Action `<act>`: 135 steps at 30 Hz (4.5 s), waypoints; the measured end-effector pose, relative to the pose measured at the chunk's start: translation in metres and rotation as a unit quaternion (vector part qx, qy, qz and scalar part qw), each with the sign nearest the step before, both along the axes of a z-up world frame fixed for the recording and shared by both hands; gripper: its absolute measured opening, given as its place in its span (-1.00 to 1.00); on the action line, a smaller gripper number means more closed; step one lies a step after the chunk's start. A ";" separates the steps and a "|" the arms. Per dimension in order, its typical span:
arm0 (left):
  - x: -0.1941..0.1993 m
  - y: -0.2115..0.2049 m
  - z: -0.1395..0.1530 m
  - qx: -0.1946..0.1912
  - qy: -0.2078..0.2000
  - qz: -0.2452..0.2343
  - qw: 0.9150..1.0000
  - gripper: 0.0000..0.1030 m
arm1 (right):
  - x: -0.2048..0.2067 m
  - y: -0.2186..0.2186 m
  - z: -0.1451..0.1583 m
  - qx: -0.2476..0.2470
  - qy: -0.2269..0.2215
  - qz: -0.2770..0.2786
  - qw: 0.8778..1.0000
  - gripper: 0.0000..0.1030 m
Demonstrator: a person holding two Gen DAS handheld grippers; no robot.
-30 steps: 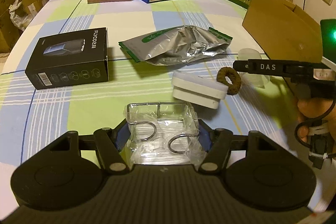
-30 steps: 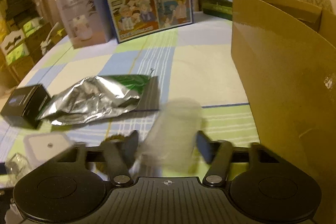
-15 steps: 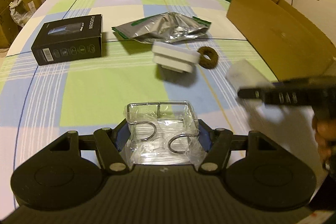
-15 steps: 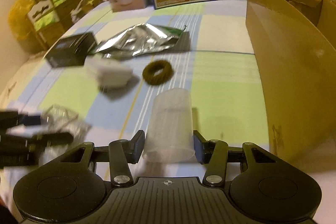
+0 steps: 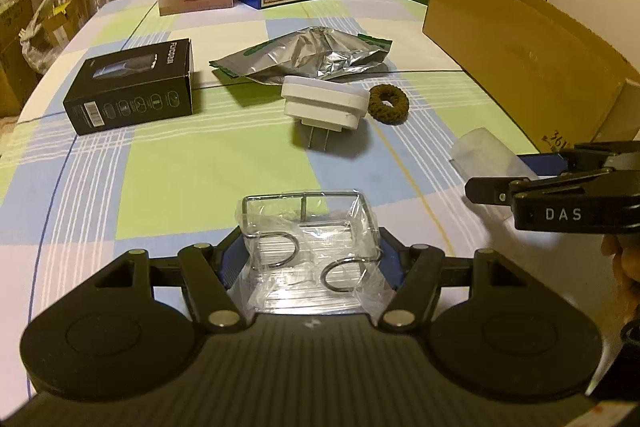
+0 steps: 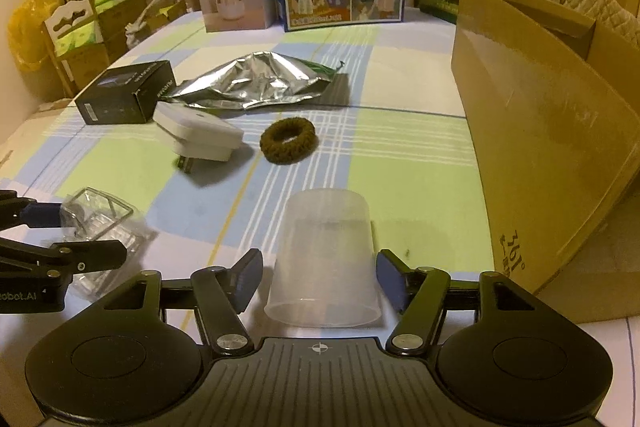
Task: Organize objects
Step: 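Lift the ring box and the clear cup and turn both tools toward the cardboard box, then carry the ring box and the cup over the cardboard box with both tools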
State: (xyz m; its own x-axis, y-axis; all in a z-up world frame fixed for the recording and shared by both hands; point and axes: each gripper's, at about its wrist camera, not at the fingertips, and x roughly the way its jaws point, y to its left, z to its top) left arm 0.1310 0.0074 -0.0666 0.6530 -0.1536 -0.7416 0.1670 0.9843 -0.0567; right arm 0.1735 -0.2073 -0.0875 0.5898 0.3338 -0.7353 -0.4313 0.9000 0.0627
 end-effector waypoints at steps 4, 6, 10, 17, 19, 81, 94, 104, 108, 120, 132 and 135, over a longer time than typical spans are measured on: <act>0.000 -0.003 -0.002 0.012 -0.009 0.000 1.000 0.26 | -0.002 0.002 0.000 -0.004 -0.004 0.008 1.000 0.16; -0.001 -0.003 -0.002 0.013 -0.012 0.000 1.000 0.28 | -0.002 0.003 0.000 -0.007 -0.003 0.008 1.000 -0.02; -0.001 -0.003 -0.002 0.021 -0.018 -0.001 1.000 0.32 | -0.001 0.003 0.001 -0.009 -0.001 0.003 1.000 -0.03; -0.002 -0.009 -0.003 0.058 -0.034 -0.010 0.998 0.32 | -0.002 0.004 0.001 -0.015 -0.003 0.006 1.000 -0.03; -0.002 -0.009 -0.003 0.059 -0.035 -0.009 0.998 0.32 | -0.002 0.003 0.001 -0.015 -0.004 0.005 1.000 -0.03; -0.066 -0.033 0.041 -0.008 -0.043 0.020 0.999 0.17 | -0.080 -0.028 0.050 0.057 -0.019 -0.013 0.998 -0.04; -0.079 -0.071 0.084 -0.018 -0.070 -0.005 0.997 0.17 | -0.088 -0.073 0.109 0.101 -0.052 -0.043 0.993 -0.04; -0.047 -0.130 0.139 -0.041 -0.099 -0.059 0.992 0.17 | -0.057 -0.153 0.175 0.108 -0.092 -0.088 0.986 -0.03; -0.030 -0.162 0.156 -0.044 -0.107 -0.084 0.990 0.17 | -0.037 -0.183 0.185 0.098 -0.090 -0.097 0.986 -0.03; 0.022 -0.240 0.172 -0.036 -0.105 -0.135 0.985 0.17 | 0.007 -0.243 0.183 0.093 -0.076 -0.129 0.984 -0.03; 0.057 -0.268 0.153 -0.032 -0.078 -0.145 0.986 0.17 | 0.033 -0.261 0.170 0.104 -0.056 -0.143 0.983 -0.03; 0.066 -0.272 0.148 -0.031 -0.074 -0.146 0.986 0.17 | 0.037 -0.265 0.168 0.109 -0.051 -0.147 0.982 -0.04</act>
State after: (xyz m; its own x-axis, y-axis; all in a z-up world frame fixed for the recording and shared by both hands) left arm 0.1972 -0.2643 0.0815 0.6746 -0.3932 -0.6247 0.4534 0.8886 -0.0697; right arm 0.2107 -0.4719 0.0804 0.7513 0.2817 -0.5968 -0.1692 0.9563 0.2384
